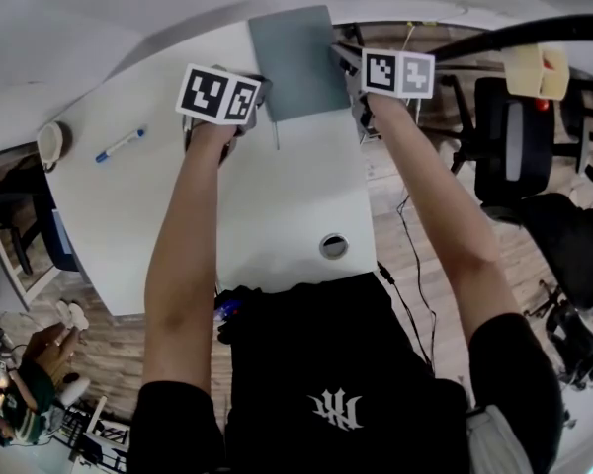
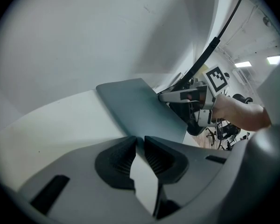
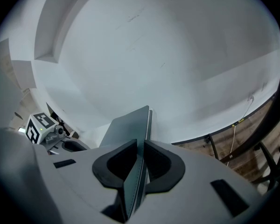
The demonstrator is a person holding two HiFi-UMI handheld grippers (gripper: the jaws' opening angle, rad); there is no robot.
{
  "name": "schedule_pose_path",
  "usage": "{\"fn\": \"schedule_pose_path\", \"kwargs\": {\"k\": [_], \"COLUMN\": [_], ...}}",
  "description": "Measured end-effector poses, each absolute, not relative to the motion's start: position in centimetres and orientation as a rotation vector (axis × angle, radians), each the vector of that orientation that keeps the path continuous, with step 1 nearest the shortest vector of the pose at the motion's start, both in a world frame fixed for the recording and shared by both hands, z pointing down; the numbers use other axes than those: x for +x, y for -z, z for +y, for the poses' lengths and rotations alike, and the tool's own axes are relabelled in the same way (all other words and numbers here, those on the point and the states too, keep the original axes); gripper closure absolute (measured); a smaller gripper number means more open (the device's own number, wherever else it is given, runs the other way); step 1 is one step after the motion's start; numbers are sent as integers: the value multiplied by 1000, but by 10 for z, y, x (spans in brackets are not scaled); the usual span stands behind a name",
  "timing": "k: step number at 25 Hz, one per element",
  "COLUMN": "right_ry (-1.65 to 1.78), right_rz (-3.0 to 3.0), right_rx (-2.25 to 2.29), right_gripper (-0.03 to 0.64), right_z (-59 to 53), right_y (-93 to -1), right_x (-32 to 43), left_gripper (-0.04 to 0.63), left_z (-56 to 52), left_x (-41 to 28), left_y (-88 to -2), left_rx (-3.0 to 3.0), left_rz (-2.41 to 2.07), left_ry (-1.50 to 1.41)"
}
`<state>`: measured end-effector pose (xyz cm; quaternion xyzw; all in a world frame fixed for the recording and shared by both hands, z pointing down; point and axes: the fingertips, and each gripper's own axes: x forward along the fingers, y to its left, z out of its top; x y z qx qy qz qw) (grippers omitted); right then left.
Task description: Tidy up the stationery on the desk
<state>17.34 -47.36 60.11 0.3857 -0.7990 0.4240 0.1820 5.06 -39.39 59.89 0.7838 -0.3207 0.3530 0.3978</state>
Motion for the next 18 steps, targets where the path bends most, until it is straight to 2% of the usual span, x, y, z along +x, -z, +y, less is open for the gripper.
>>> {"fn": "schedule_pose_path", "kwargs": {"k": [13,18], "right_ry": [-1158,-1084], "right_rz": [-2288,-2409], "right_rx": [1092,1148], "right_gripper": [548,549], "right_z": [-476,-472], "right_y": [-598,-566], "right_x": [173,179], "left_gripper": [531,529], "left_z": [-395,-392], "left_x": [50,39], "left_y": [-597,-583], "left_rx": [2023,2083], "left_rz": [-844,-893], "left_ry": [-896,-915]}}
